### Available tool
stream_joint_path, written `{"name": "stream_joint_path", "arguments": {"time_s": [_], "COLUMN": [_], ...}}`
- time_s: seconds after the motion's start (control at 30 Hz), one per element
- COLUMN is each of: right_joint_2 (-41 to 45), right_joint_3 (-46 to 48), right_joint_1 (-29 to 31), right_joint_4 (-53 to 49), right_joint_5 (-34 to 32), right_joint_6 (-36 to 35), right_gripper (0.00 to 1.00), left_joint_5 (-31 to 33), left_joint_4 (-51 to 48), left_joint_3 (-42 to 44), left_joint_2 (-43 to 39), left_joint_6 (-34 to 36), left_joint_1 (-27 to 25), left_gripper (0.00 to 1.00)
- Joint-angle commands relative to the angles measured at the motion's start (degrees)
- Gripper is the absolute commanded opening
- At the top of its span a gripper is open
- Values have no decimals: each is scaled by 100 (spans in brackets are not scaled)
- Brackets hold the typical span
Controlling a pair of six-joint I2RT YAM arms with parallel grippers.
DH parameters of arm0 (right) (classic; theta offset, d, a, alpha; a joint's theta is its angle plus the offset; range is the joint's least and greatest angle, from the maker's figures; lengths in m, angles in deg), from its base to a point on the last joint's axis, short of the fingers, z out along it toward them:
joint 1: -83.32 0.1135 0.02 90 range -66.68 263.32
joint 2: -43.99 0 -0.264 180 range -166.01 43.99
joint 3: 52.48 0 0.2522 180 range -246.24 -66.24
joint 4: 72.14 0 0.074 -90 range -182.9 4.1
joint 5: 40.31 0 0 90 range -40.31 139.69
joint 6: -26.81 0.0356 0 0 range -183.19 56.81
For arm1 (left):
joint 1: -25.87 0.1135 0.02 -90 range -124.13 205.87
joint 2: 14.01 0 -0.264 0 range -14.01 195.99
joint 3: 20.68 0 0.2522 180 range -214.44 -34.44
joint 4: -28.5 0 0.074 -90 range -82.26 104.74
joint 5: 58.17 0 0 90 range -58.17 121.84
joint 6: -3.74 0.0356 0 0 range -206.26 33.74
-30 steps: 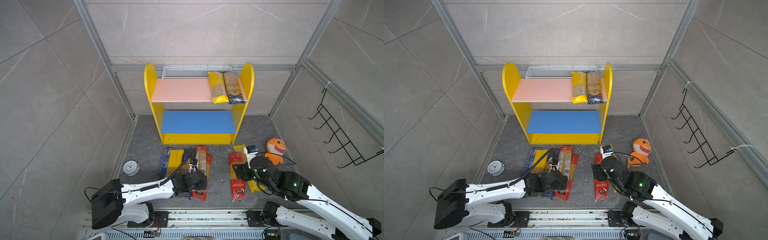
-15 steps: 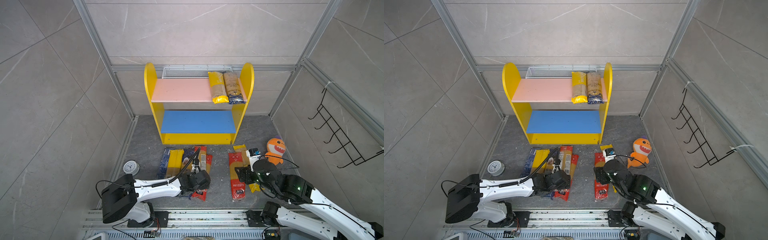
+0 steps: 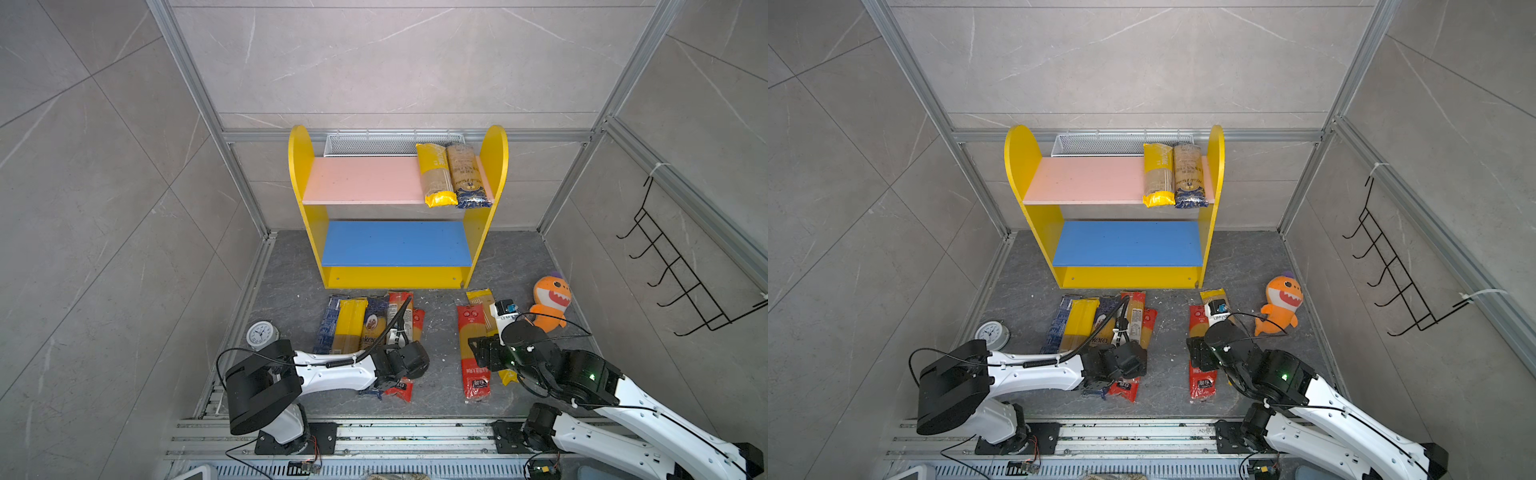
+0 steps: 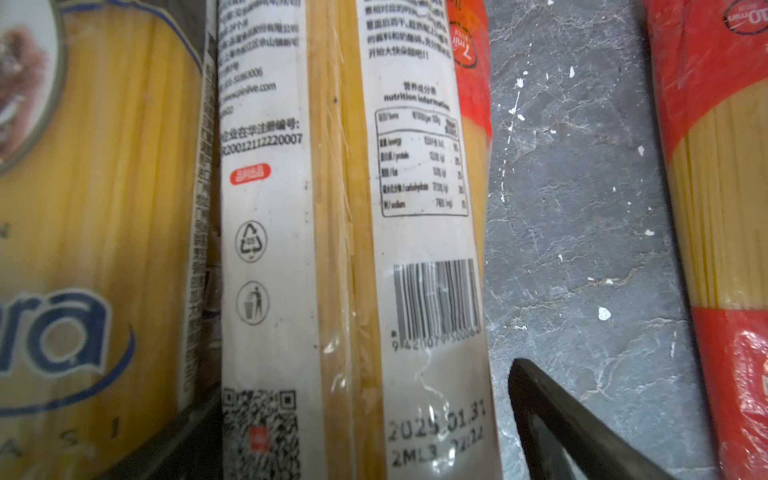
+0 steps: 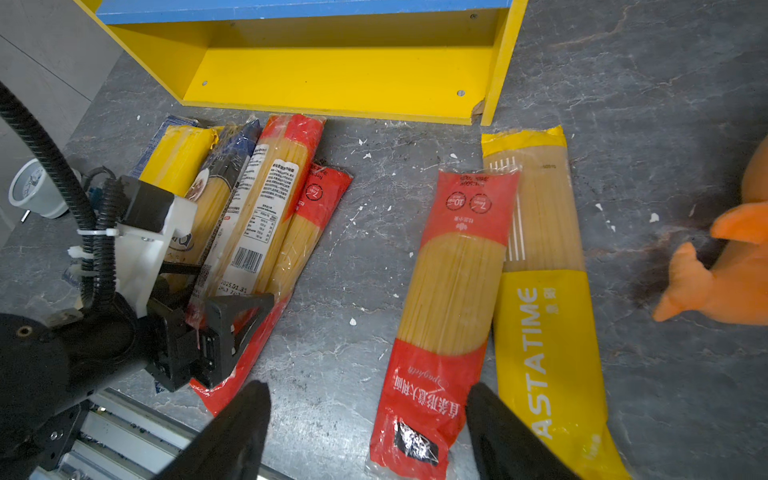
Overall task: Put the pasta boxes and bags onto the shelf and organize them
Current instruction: 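Grasp the white-and-red spaghetti bag with the left gripper, then lift the white-and-red bag with the left gripper up to the pink shelf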
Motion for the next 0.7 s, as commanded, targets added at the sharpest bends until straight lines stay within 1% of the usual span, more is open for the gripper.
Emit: {"name": "stream_joint_path", "arguments": {"time_s": [0.0, 0.03, 0.07, 0.2, 0.23, 0.27, 0.3, 0.33, 0.43, 0.57, 0.67], "right_joint_2": [16, 6, -10, -56, -64, -65, -65, -65, -65, -31, -3], "right_joint_3": [56, 59, 65, 67, 72, 83, 91, 100, 118, 127, 108], "right_joint_1": [32, 37, 33, 34, 38, 33, 33, 38, 29, 34, 33], "right_joint_4": [-12, -1, 6, 28, 37, 37, 41, 45, 45, 53, 63], "right_joint_5": [15, 26, 28, 57, 55, 55, 50, 51, 37, 37, 69], "right_joint_6": [115, 120, 116, 134, 141, 149, 158, 169, 188, 195, 199], "right_gripper": [78, 78, 78, 78, 78, 78, 78, 78, 78, 78, 78], "left_joint_5": [-165, -168, -171, -218, -226, -234, -208, -175, -90, 18, 20], "left_joint_4": [-77, -45, -23, -4, -7, -25, -77, -135, -329, -568, -742], "left_joint_3": [183, 226, 258, 261, 247, 237, 214, 192, 136, 55, 29], "left_joint_2": [180, 179, 179, 269, 283, 284, 285, 285, 207, -63, -363], "left_joint_6": [-62, -64, -68, -40, -33, -22, -24, -40, 15, 154, 227], "left_joint_1": [22, 18, 20, 19, 18, 20, 18, 18, 18, 22, 18], "left_gripper": [81, 76, 73, 53, 46, 34, 26, 23, 18, 0, 0]}}
